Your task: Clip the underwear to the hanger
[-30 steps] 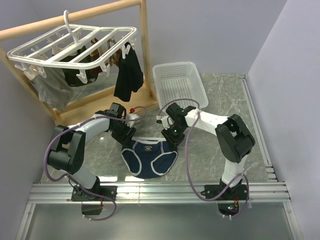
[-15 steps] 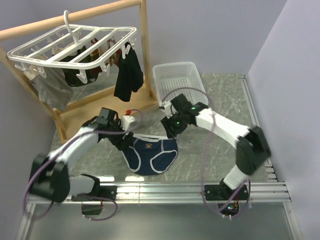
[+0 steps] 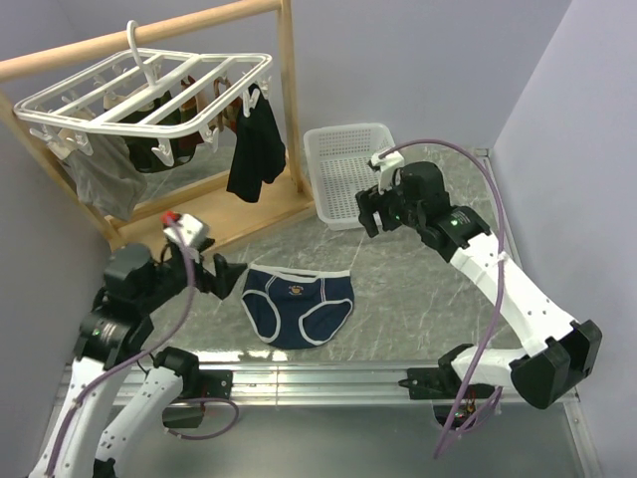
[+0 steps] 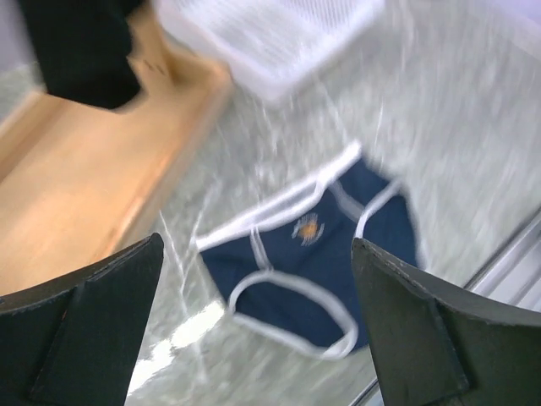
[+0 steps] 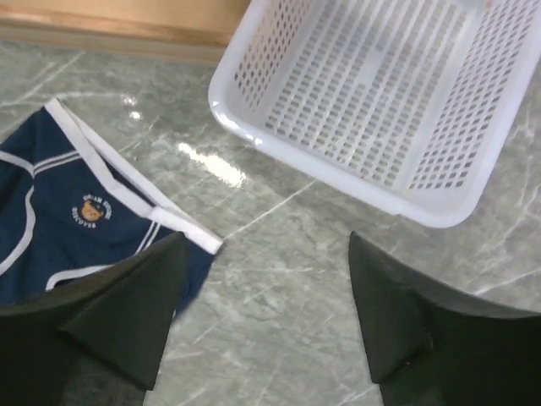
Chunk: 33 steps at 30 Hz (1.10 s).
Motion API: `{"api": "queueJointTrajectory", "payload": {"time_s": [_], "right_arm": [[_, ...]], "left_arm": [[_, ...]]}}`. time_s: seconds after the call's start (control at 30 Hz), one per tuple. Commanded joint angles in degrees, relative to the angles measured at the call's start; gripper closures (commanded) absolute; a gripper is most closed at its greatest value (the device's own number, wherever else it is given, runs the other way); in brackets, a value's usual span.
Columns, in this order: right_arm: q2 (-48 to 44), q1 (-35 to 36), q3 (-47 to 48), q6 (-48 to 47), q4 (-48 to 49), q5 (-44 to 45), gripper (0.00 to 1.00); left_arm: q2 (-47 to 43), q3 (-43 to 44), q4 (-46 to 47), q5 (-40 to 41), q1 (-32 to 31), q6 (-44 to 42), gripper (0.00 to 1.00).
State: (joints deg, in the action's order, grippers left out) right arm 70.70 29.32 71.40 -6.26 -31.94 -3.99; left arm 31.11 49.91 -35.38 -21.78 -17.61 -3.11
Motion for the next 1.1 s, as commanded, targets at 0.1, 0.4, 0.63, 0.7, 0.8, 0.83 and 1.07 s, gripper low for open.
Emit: {"api": "queueJointTrajectory", "payload": {"time_s": [0.1,0.4,0.63,0.7,0.8,0.83,1.07], "right_arm": [[-10.74,-0.05,-2.04,-2.36,14.51,-4.52,0.02],[-6.9,5.9,-0.56,3.27,20.33,-17.46,0.01],[0.31,18.19,1.37,2.94,30.79,-10.37,0.02],[4.35,21.46,4.27,1.0,31.85,-7.8,0.02],[8.75,26.48,7.61,-2.26,31.86,-4.63,0.02],[9.71,28.14,8.31,-3.13,31.86,-4.1,0.02],[15.16,30.44,12.44,1.95,38.53,-6.11,0.01]], "left_arm": [[-0.97,12.91,0.06,11.31,7.64,21.9,0.01],[3.86,27.87,-10.93,17.91,27.33,34.73,0.04],[9.13,32.69,-10.68,17.74,32.8,36.96,0.01],[12.12,35.07,-10.15,16.86,34.47,35.29,0.01],[17.64,42.0,-12.07,16.94,34.83,30.39,0.01],[19.32,46.2,-13.13,17.9,34.83,29.14,0.01],[28.47,54.42,-15.08,15.27,34.92,19.92,0.03]]}}
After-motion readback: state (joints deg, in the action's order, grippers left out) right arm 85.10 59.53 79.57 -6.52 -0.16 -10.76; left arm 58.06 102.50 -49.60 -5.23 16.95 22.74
